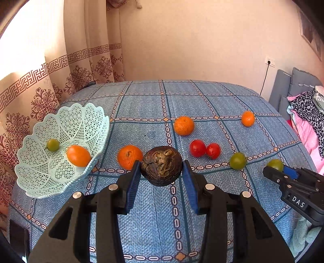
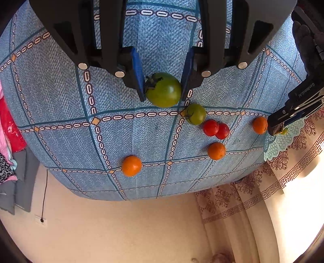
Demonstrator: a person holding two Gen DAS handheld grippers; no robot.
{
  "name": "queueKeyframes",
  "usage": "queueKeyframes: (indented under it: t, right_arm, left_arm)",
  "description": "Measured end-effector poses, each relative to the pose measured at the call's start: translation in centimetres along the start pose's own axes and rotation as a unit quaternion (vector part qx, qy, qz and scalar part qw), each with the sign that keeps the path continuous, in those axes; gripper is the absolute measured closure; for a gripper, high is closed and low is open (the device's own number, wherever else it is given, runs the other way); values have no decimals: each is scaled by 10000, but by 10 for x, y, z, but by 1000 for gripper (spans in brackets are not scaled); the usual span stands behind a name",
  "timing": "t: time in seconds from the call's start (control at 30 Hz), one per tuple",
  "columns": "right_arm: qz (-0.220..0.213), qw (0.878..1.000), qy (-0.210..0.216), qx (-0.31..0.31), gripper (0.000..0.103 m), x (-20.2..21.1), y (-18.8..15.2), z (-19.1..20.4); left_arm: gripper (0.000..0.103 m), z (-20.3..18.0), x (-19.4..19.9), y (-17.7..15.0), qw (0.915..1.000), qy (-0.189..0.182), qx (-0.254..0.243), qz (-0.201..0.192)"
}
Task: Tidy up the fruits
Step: 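Drop brown fruit in basket with left gripper while right carries green tomato over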
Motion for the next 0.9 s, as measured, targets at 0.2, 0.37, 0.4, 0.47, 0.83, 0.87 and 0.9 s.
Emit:
queueKeyframes:
  t: [0.2, 0.37, 0.4, 0.47, 0.83, 0.87, 0.9]
  right_arm:
    - [-140, 9997, 183, 55, 69, 11, 8, 18]
    - [-213, 9991, 354, 118, 69, 16, 15, 35]
    - [-227, 9989, 372, 145, 69, 18, 17, 38]
    - [-258, 9986, 418, 212, 69, 18, 20, 47]
    - [-427, 9941, 789, 609, 69, 22, 39, 101]
    - [-433, 9936, 827, 640, 69, 22, 41, 107]
    - [-440, 9930, 863, 672, 69, 21, 42, 112]
  left_arm:
    - [60, 26, 22, 11, 9988, 304, 185, -347]
    - [60, 54, 35, 16, 9962, 549, 478, -485]
    - [60, 60, 38, 16, 9955, 603, 534, -505]
    - [60, 74, 40, 17, 9939, 716, 644, -536]
    - [60, 137, 39, 7, 9849, 1247, 1121, -440]
    - [60, 141, 37, 7, 9841, 1285, 1152, -423]
    - [60, 145, 36, 6, 9834, 1316, 1181, -408]
Point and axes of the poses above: each gripper's, at about its wrist camera, not at the fingertips, and x roughly against the way its jaws point, z to its left, y to its top, the point moved 2 cm from there along -x, roughly the way its jaws point, and after that the axes turned 2 degrees about -y, right-handed, at the moved point
